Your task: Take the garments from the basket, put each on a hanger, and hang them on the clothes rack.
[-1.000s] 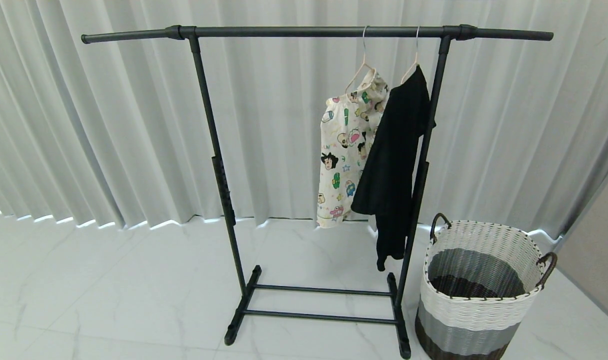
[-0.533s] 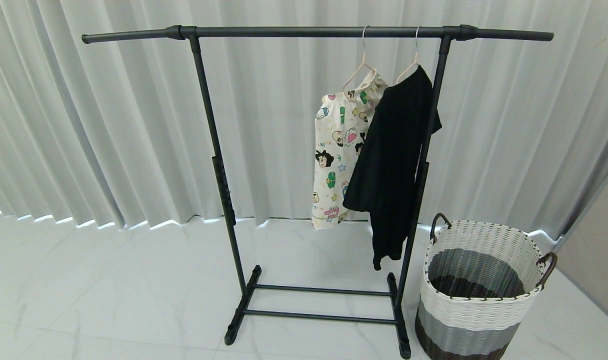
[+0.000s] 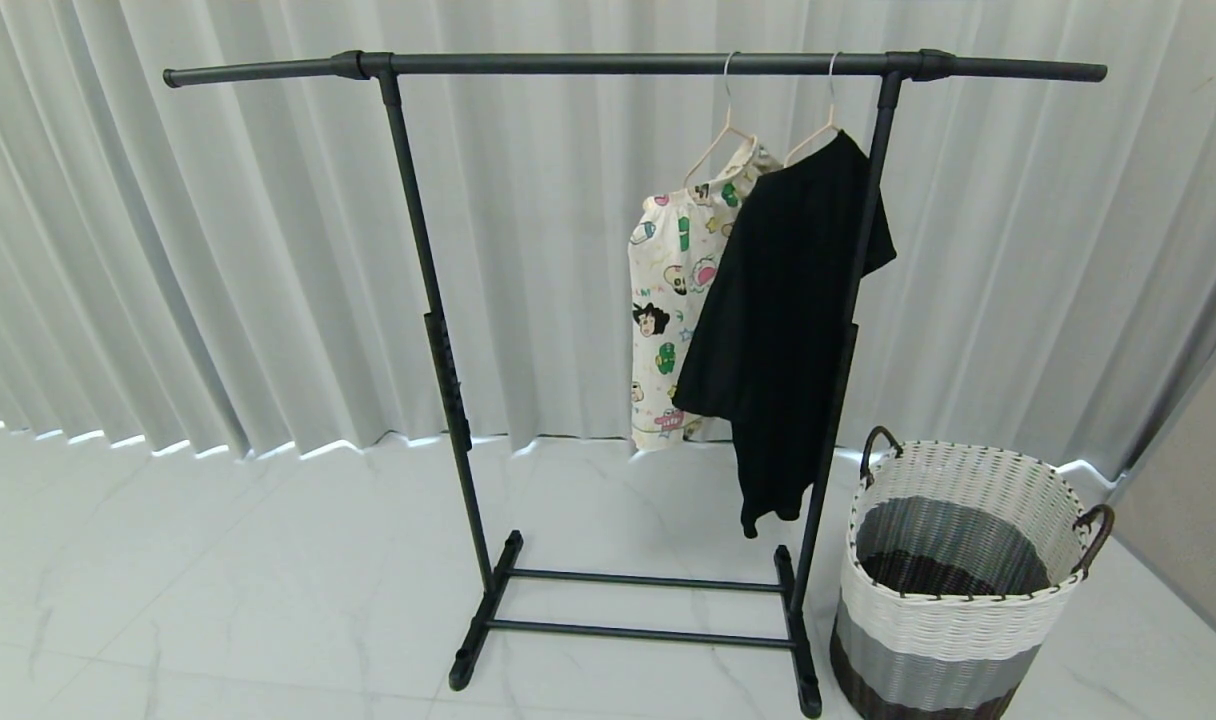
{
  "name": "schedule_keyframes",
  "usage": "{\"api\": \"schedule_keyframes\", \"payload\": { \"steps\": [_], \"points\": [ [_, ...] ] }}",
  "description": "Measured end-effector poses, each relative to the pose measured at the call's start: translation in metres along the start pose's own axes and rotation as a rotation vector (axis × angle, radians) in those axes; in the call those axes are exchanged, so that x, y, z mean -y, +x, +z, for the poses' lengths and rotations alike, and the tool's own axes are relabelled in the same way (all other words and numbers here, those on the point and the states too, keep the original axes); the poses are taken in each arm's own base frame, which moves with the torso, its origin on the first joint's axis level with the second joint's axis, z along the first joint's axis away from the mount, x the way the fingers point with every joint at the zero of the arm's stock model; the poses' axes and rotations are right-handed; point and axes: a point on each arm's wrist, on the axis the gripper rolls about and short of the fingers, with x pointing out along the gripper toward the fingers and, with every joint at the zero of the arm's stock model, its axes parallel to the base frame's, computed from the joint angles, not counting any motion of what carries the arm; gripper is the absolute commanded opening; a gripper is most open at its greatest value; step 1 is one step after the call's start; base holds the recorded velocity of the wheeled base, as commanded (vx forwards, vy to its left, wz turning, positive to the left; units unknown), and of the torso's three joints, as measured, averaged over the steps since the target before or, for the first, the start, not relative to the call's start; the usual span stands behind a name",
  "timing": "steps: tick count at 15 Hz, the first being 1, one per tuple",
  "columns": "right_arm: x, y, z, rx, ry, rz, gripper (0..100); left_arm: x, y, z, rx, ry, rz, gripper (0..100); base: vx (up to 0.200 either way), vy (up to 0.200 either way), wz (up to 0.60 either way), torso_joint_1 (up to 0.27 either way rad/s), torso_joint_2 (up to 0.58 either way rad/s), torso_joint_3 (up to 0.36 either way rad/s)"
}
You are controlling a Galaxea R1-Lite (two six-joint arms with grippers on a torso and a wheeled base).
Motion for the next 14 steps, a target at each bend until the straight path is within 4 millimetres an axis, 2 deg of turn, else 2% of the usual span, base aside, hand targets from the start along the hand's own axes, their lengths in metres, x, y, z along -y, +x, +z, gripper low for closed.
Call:
{"api": "schedule_keyframes", "payload": {
  "steps": [4, 7, 10, 14],
  "points": [
    [0.0001, -0.0001, -0.0001, 0.000, 0.011, -0.004, 100, 0.0010, -0.0048, -0.0005, 0.071, 0.094, 0.038, 100, 0.000, 0.000, 0.00, 0.000, 0.00, 0.000],
    [0.0020, -0.0001, 0.0007, 0.008, 0.017, -0.085, 100, 0.0010, -0.0061, -0.0011, 0.088, -0.026, 0.049, 100, 0.000, 0.000, 0.00, 0.000, 0.00, 0.000],
    [0.0021, -0.0002, -0.0007, -0.005, 0.032, -0.093, 100, 0.0011, -0.0064, -0.0013, 0.089, 0.071, 0.053, 100, 0.000, 0.000, 0.00, 0.000, 0.00, 0.000],
    [0.0021, -0.0002, -0.0010, -0.008, 0.039, -0.093, 100, 0.0011, -0.0064, -0.0014, 0.090, 0.030, 0.053, 100, 0.000, 0.000, 0.00, 0.000, 0.00, 0.000]
  ]
}}
